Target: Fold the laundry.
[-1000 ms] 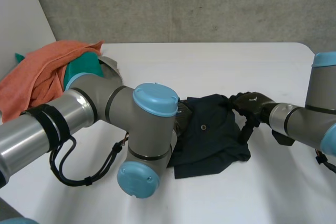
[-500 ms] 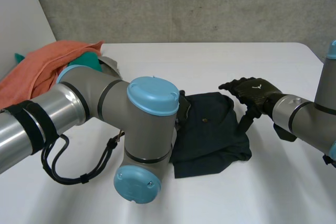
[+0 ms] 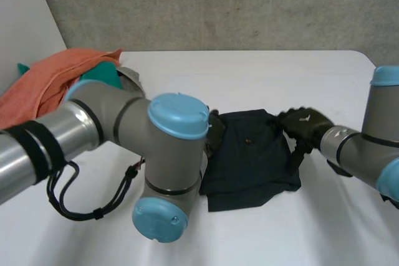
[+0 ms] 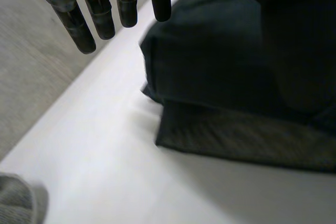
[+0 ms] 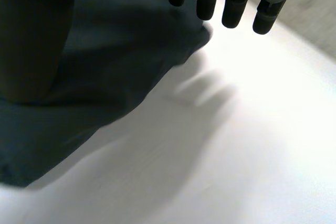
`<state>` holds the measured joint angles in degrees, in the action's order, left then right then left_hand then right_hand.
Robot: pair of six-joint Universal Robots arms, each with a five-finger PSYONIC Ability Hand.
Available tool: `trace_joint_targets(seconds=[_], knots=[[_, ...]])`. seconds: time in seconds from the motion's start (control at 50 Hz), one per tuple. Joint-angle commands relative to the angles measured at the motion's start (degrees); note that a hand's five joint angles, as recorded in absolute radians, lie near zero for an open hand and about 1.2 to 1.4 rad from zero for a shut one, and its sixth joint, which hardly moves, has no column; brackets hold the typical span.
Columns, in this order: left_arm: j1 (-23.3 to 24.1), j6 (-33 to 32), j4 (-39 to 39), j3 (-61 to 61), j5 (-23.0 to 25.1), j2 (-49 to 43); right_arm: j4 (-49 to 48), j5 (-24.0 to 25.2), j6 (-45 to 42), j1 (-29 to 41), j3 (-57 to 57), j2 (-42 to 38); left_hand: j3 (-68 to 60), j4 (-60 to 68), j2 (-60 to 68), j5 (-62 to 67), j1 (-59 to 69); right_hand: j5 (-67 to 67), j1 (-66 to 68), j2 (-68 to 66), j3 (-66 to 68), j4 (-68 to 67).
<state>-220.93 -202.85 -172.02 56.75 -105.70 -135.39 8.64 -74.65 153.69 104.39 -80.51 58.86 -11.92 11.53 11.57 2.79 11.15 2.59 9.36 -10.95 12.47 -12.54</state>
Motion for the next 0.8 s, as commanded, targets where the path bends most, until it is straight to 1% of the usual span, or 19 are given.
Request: trace_joint_targets(seconds=[0.02,0.08,0.1,0.16,0.24,0.28,0.4,0.46,0.56,0.68,0.78,0.8], knots=[[0.24,0.79,0.02,2.13,0.40,7.67,-8.53,-0.50,14.14,-1.46,-5.87,10.91,-0.15,0.54,0.50,-0.72,0.92,-2.59,0.64,0.95,-2.47,2.54],[0.24,1.40,-0.24,5.73,0.58,12.50,-10.13,-0.59,19.09,-4.62,-8.60,13.38,0.02,0.37,0.33,-0.89,0.75,-2.59,0.64,0.95,-2.47,2.54],[0.15,1.58,-0.42,6.79,0.67,13.73,-10.31,-0.50,21.36,-7.15,-10.44,14.70,0.02,0.37,0.33,-0.90,0.75,-2.59,0.64,0.95,-2.47,2.54],[0.15,2.55,-0.94,10.83,1.11,17.87,-9.79,0.64,24.01,-11.03,-14.57,16.64,0.19,0.20,0.16,-1.06,0.58,-2.59,0.64,0.95,-2.47,2.54],[-0.29,4.13,-2.26,15.93,3.12,20.77,-9.43,2.92,24.20,-13.07,-19.93,16.64,0.19,0.20,0.16,-1.06,0.58,-2.59,0.64,0.95,-2.47,2.54],[-0.55,5.62,-3.31,19.01,5.06,22.00,-9.43,3.98,24.20,-13.07,-21.79,16.55,0.19,0.20,0.16,-1.06,0.58,-2.59,0.64,0.95,-2.47,2.54],[-0.73,8.35,-6.57,24.02,8.93,23.59,-10.66,6.61,25.25,-12.11,-25.57,15.07,-0.32,0.71,0.67,-0.56,1.09,-2.59,0.64,0.95,-2.47,2.54],[-0.73,8.70,-7.54,25.34,10.33,24.11,-12.32,7.41,27.18,-9.22,-25.58,12.61,-0.32,0.71,0.67,-0.56,1.09,-2.59,0.64,0.95,-2.47,2.54],[-0.73,8.79,-7.80,25.70,10.60,24.38,-15.40,7.41,28.86,-5.43,-25.40,10.41,-0.48,0.87,0.83,-0.39,1.25,-2.59,0.64,0.95,-2.47,2.54],[-1.34,8.96,-7.80,25.96,10.60,24.47,-18.13,6.88,29.12,-2.79,-24.17,7.59,-0.65,1.04,1.00,-0.22,1.42,-2.59,0.64,0.95,-2.47,2.54],[-2.40,9.05,-7.89,26.31,10.60,24.64,-19.01,5.48,29.30,-0.06,-21.62,4.96,-0.82,1.21,1.17,-0.05,1.59,-2.59,0.64,0.95,-2.47,2.54],[-2.57,9.05,-7.89,26.40,10.60,24.64,-19.27,5.04,29.30,0.11,-21.27,4.60,-0.82,1.21,1.17,-0.05,1.59,0.48,3.71,-2.13,0.60,-0.53]])
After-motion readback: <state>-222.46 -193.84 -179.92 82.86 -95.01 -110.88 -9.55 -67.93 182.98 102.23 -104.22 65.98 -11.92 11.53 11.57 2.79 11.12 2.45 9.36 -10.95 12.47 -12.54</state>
